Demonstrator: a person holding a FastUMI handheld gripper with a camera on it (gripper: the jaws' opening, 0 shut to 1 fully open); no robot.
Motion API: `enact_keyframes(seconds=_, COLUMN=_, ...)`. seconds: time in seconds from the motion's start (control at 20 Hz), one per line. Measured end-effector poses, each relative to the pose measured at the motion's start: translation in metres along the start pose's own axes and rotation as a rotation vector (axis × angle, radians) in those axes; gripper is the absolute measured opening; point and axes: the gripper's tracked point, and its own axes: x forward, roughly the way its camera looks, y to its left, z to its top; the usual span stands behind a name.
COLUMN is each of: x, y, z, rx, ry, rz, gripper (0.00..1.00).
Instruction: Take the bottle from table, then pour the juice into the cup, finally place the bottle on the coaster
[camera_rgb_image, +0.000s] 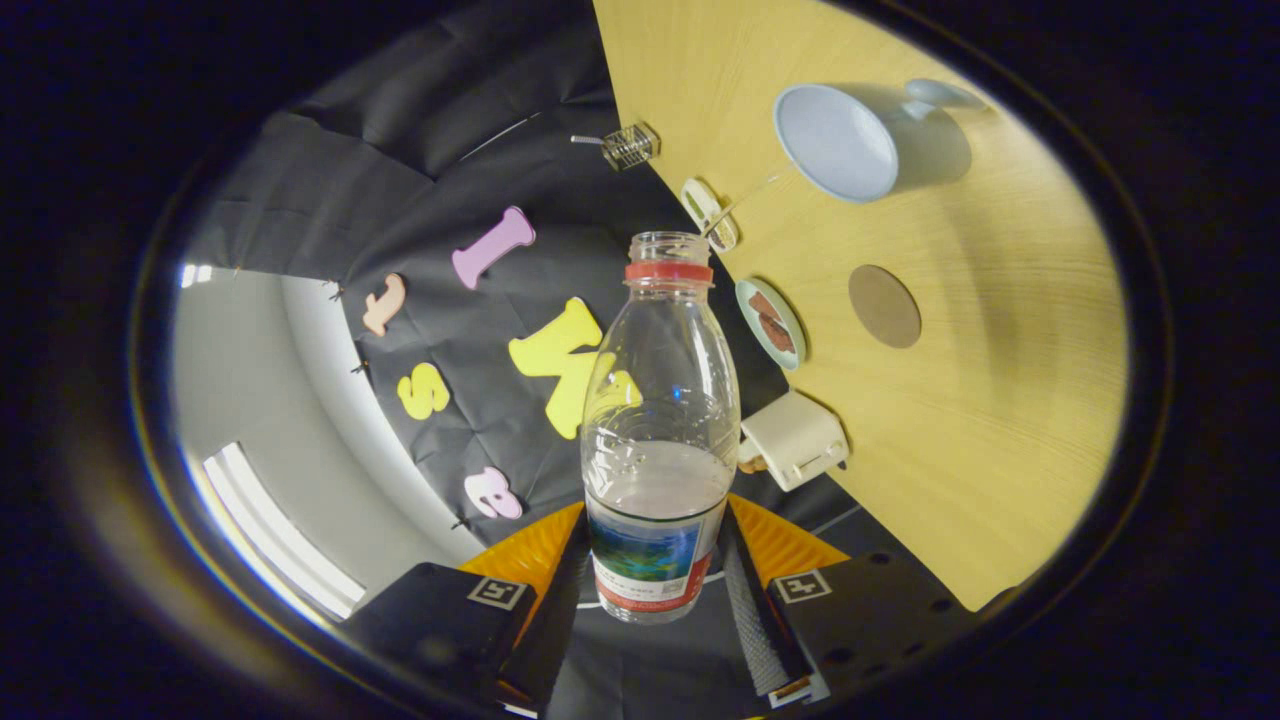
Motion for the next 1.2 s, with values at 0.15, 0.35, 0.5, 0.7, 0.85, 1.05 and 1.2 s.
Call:
enact_keyframes(seconds=0.15, x=0.002, y=-0.001, z=0.002, rx=-0.024, ry=0.001, rz=-0.006, gripper=0.75)
enact_keyframes(seconds=0.35, x=0.005, y=-0.018, z=0.0, rx=-0.126, ry=0.023, rz=-0.064, gripper=0.75)
enact_keyframes(seconds=0.5, x=0.006, y=-0.018, z=0.002, rx=-0.177, ry=0.029, rz=-0.061, gripper=0.75)
enact_keyframes(seconds=0.7, x=0.005, y=-0.024, z=0.001, rx=-0.342, ry=0.05, rz=-0.054, gripper=0.74)
enact_keyframes(seconds=0.85, x=0.003, y=-0.017, z=-0.005, rx=-0.497, ry=0.061, rz=-0.081, gripper=0.75)
enact_keyframes(seconds=1.05, x=-0.008, y=-0.024, z=-0.016, rx=-0.711, ry=0.08, rz=-0.121, gripper=0.75)
enact_keyframes(seconds=1.2, x=-0.014, y=-0.037, z=-0.021, rx=-0.92, ry=0.103, rz=-0.168, gripper=0.75)
